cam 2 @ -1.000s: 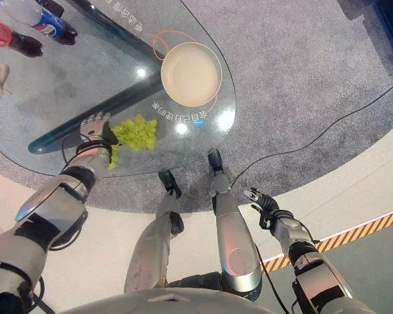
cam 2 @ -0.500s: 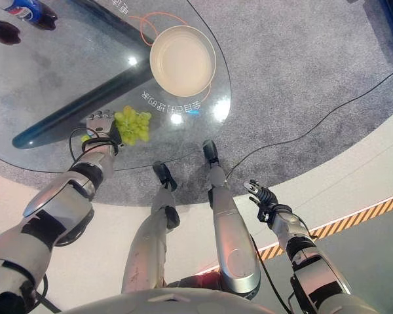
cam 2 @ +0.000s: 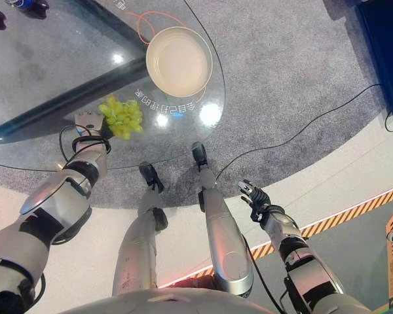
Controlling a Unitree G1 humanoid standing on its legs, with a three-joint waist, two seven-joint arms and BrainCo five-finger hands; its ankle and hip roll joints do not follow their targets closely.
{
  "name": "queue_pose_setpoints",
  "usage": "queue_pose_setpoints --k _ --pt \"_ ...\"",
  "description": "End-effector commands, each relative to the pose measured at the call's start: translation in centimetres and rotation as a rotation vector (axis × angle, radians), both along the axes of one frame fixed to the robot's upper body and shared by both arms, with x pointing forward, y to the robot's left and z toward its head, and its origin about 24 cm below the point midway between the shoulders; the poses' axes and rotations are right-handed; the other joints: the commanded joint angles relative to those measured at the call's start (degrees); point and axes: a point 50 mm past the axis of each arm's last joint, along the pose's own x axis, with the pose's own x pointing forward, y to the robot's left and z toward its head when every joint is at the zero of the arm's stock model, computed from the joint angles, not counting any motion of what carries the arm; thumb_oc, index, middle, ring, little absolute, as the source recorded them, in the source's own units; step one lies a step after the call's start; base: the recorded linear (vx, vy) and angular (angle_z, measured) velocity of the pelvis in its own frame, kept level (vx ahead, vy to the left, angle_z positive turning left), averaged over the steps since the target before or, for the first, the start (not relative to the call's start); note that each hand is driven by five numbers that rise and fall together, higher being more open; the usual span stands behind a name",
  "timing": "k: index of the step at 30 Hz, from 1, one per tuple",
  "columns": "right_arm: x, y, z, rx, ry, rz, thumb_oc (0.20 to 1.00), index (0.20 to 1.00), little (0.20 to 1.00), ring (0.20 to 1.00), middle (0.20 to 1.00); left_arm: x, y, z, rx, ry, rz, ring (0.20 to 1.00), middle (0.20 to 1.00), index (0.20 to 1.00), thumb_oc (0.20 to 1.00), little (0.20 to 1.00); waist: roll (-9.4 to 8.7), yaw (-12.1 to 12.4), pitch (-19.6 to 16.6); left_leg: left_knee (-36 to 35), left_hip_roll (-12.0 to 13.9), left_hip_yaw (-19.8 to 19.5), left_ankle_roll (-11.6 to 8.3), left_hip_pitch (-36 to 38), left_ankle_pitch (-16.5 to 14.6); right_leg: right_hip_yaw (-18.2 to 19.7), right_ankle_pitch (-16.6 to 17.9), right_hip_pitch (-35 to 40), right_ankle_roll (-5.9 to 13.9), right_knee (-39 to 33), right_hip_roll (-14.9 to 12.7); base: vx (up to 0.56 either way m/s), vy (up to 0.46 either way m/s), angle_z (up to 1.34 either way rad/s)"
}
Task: Pick up fruits into the plate
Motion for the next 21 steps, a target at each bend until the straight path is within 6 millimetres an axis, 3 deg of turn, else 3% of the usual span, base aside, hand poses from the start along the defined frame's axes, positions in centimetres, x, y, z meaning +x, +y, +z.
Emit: queue_pose_setpoints --k 1,12,14,15,17,21 --pt "-0.3 -0.7 0.0 -0.008 -0.007 -0.017 1.0 1.0 1.0 1.0 1.0 -0.7 0.8 -1.1 -0.066 0.01 0.04 0.2 0.2 0.2 0.2 0.2 0.37 0.6 2.2 7.4 0.2 -4.9 -1.12 0.2 -8.8 -2.4 -7.8 0.6 -0.09 8.1 3.8 0.03 0.032 0.02" --pt "-1.0 -1.7 -0.4 -0.015 -0.001 -0.041 1.0 1.0 1.0 1.0 1.0 -1.5 0.7 -3.3 -0.268 0.007 0.02 0.2 0.2 0.2 0.2 0.2 1.4 1.8 2.2 6.1 0.2 -5.1 -0.61 8.8 -10.1 -2.5 -9.5 8.7 -0.13 7.9 3.3 0.04 0.055 0.03" --pt "-1.5 -2.1 -0.6 -0.024 -0.013 -0.043 1.0 1.0 1.0 1.0 1.0 -2.4 0.7 -5.0 -0.468 -0.016 0.028 0.2 0.2 0.2 0.2 0.2 2.35 2.1 0.5 5.2 0.1 -4.7 -0.43 13.2 -10.9 -2.1 -9.9 12.8 0.08 6.7 2.4 0.15 0.169 0.01" --pt "-1.5 -2.1 -0.6 -0.024 -0.013 -0.043 1.0 1.0 1.0 1.0 1.0 -2.4 0.7 -5.0 -0.468 -0.016 0.028 0.2 0.2 0.2 0.2 0.2 2.35 2.1 0.5 5.2 0.1 -4.7 -0.43 13.2 -10.9 -2.1 -9.9 12.8 0.08 6.7 2.4 0.1 0.108 -0.02" --pt "-2.2 -2.0 -0.9 0.021 -0.016 -0.056 1.0 1.0 1.0 1.0 1.0 -3.2 0.8 -6.3 -0.654 -0.034 0.053 0.2 0.2 0.2 0.2 0.2 2.97 2.6 -1.8 4.4 -0.1 -4.6 -0.32 15.8 -11.4 -2.3 -10.3 15.7 0.28 5.6 1.6 0.11 0.073 -0.02" --pt "-2.9 -1.6 -1.2 0.08 -0.03 -0.073 1.0 1.0 1.0 1.0 1.0 -4.7 1.1 -8.4 -0.864 -0.037 0.085 0.2 0.2 0.2 0.2 0.2 3.54 3.1 -5.2 3.7 -0.5 -4.3 -0.01 18.9 -12.0 -2.6 -10.9 19.5 0.44 4.3 0.9 0.12 0.018 0.03"
